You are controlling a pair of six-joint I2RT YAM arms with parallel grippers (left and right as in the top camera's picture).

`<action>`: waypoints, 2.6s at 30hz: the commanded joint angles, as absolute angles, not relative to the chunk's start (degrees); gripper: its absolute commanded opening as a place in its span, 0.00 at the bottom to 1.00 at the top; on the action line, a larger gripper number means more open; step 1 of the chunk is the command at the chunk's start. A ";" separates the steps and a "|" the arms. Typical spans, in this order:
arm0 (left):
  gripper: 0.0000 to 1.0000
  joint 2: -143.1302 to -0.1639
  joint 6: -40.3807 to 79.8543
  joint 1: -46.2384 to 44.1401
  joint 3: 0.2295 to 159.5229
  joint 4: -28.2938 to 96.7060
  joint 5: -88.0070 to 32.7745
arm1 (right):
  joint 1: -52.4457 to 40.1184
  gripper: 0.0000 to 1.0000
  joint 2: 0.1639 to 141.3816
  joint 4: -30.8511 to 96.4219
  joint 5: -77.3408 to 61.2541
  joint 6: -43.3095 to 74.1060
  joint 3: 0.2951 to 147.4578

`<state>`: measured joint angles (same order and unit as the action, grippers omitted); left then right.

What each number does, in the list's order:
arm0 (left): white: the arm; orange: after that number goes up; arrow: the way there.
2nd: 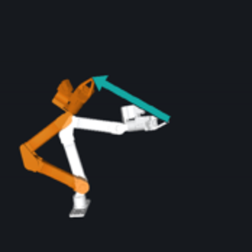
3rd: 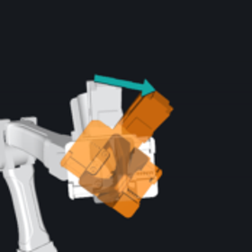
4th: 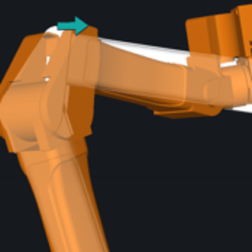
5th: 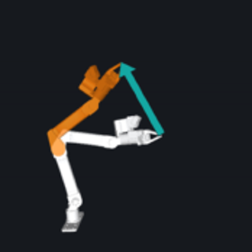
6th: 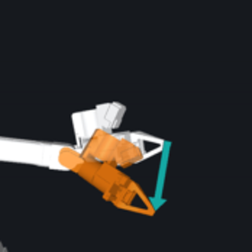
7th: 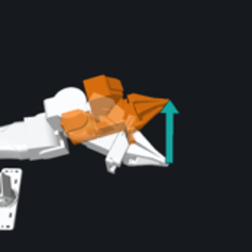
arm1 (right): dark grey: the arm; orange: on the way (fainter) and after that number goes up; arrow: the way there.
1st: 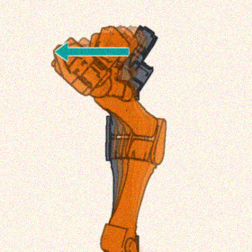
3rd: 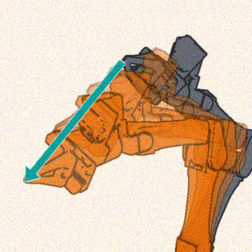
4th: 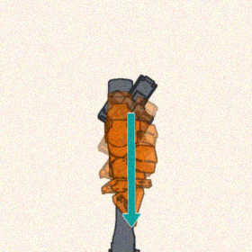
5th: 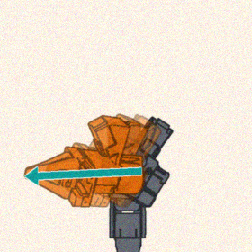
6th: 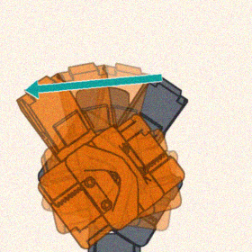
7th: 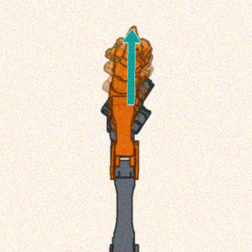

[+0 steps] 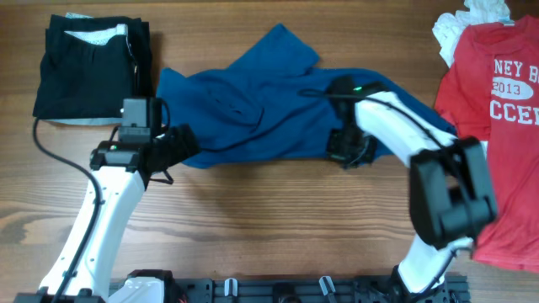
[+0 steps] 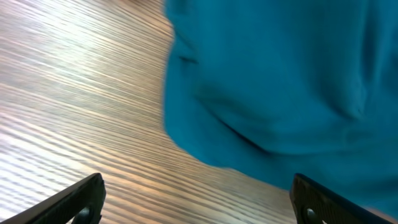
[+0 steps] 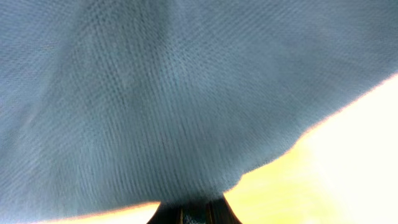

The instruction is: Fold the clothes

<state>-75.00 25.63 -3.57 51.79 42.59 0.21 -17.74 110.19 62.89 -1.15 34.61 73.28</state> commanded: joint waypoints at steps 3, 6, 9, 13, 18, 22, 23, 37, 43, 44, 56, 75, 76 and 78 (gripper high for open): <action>0.95 -68.36 24.62 1.87 53.34 42.70 3.75 | -10.87 0.04 91.13 74.76 -7.33 21.04 83.48; 0.95 -65.78 24.43 3.46 53.34 43.05 3.73 | -10.41 0.04 84.64 81.32 -7.35 21.02 86.85; 0.95 -64.20 24.43 3.70 53.34 43.42 3.73 | -10.41 0.04 80.31 85.89 -7.55 21.04 87.18; 0.95 -63.64 24.40 3.70 53.34 44.36 3.73 | -10.41 0.04 77.80 90.13 -7.53 21.04 87.18; 0.95 -63.66 24.40 3.70 53.34 44.23 3.73 | -10.41 0.05 79.96 82.11 -5.82 20.93 86.43; 0.95 -63.66 22.72 3.70 53.34 44.18 3.75 | -10.41 0.04 89.71 75.99 -5.78 19.35 86.17; 0.95 -63.66 22.74 3.70 53.34 44.21 3.75 | -10.41 0.04 92.53 75.22 -5.78 18.96 86.17; 0.94 -69.43 22.68 3.70 53.32 43.48 3.77 | -6.02 0.60 118.28 38.96 -3.57 13.69 89.76; 0.94 -70.00 21.39 3.70 53.32 42.81 3.99 | -1.41 0.68 118.24 54.63 -13.76 12.97 96.86; 0.94 -70.00 21.41 3.70 53.32 42.63 3.99 | -1.65 0.68 118.24 57.49 -15.62 12.23 96.86; 0.94 -70.00 21.41 3.70 53.32 42.85 3.97 | -7.70 0.56 118.30 48.88 -14.66 30.55 82.72; 0.95 -70.00 21.39 3.70 53.32 42.85 3.97 | -4.27 0.53 117.86 31.66 -5.91 29.93 76.64; 0.95 -70.00 21.37 3.70 53.32 42.87 3.97 | -4.14 0.52 117.86 31.20 -5.89 29.43 76.64; 0.95 -70.00 21.39 3.70 53.32 42.87 3.97 | -4.14 0.52 117.86 30.30 -5.87 28.49 76.64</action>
